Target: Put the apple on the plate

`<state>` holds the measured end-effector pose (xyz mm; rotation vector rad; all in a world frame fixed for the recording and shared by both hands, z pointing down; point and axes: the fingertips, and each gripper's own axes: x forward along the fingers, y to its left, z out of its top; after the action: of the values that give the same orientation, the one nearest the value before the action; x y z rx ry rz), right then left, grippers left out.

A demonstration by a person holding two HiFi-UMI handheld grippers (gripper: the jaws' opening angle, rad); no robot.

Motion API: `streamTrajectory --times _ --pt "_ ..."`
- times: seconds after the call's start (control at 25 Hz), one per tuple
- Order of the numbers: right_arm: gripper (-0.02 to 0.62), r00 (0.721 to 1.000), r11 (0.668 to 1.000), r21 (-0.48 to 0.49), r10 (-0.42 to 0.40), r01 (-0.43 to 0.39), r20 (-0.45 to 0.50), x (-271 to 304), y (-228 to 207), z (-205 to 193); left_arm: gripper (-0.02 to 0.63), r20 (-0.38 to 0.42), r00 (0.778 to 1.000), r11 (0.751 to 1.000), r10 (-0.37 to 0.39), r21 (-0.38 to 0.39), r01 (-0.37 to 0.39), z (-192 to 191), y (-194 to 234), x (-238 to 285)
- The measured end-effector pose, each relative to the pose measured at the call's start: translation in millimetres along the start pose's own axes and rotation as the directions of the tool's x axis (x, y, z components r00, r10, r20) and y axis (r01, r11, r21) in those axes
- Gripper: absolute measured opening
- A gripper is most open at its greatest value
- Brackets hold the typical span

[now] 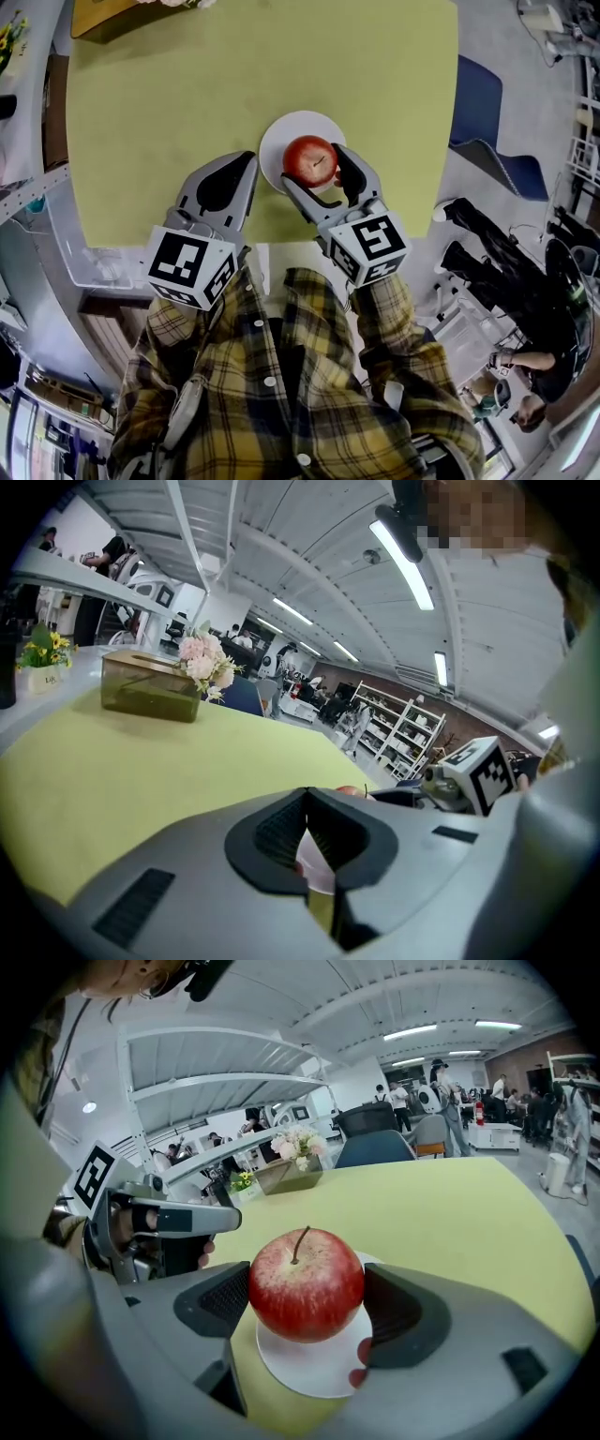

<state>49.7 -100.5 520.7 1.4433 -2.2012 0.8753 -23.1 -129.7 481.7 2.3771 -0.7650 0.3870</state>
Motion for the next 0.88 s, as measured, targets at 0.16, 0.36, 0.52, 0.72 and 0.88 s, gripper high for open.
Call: streamTrajectory --times 0.16,0.36,0.52,0.72,0.88 --pt "0.364 1.0 1.0 0.018 0.011 -0.01 -0.009 1.5 -3.8 -11.8 0.008 -0.008 1.0 1.0 -0.002 -0.001 0.002 -6.8 -6.1 0.1" --pt "0.364 1.0 0.999 0.025 0.021 -0.021 -0.017 5.1 -6.1 -15.6 0.008 -0.009 1.0 1.0 0.001 -0.007 -0.001 -5.5 -8.2 1.8" --pt "0.364 0.999 0.999 0.015 0.035 -0.034 -0.019 7.2 -7.7 -15.2 0.008 -0.012 1.0 1.0 0.004 -0.013 -0.004 -6.6 -5.3 5.4" --pt "0.364 0.998 0.999 -0.015 0.047 -0.047 -0.049 7.8 -5.5 -19.1 0.008 -0.01 1.0 1.0 -0.003 -0.031 0.002 -9.5 -5.0 10.1" --pt "0.364 0.995 0.998 -0.019 0.06 -0.062 -0.082 8.6 -3.7 -19.3 0.008 -0.014 1.0 0.999 -0.018 -0.034 0.018 -9.0 -8.3 15.8"
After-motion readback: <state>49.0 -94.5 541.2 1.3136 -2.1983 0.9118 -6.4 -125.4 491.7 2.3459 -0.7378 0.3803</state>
